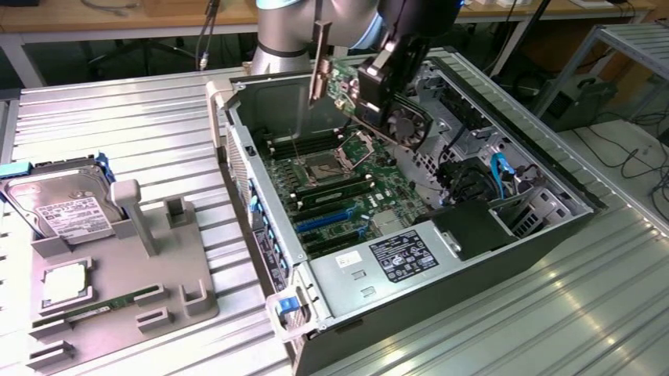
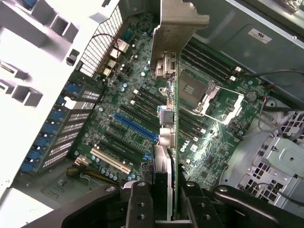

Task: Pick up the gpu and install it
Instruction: 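Insert the gpu into the slot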

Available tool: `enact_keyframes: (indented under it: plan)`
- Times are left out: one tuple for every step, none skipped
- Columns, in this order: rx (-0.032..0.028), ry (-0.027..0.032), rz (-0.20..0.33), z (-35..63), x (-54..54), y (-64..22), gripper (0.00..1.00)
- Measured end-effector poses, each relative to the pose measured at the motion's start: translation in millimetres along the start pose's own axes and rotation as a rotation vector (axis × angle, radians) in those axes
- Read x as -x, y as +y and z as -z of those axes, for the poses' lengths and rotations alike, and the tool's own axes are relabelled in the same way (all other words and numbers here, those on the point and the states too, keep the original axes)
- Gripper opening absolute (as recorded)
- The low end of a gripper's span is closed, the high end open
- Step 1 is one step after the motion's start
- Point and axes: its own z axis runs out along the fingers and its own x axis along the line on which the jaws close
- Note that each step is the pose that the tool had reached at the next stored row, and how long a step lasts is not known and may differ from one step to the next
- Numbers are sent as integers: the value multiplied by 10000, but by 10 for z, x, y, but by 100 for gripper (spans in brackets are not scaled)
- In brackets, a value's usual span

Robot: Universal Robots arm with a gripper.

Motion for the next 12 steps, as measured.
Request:
enact_keyframes:
  plan:
    - [1,3,93,0,0,0,27]
    - [2,7,194,0,0,0,27]
    - [3,10,293,0,0,0,27]
    - [4,14,386,0,0,0,27]
    - [5,17,487,0,0,0,27]
    - [7,23,631,0,0,0,27]
    - [8,26,720,0,0,0,27]
    - [9,29,820,0,0,0,27]
    - [10,33,909,0,0,0,27]
    - [11,36,1009,0,0,0,27]
    - [12,41,1138,0,0,0,27]
    - [13,44,1227,0,0,0,27]
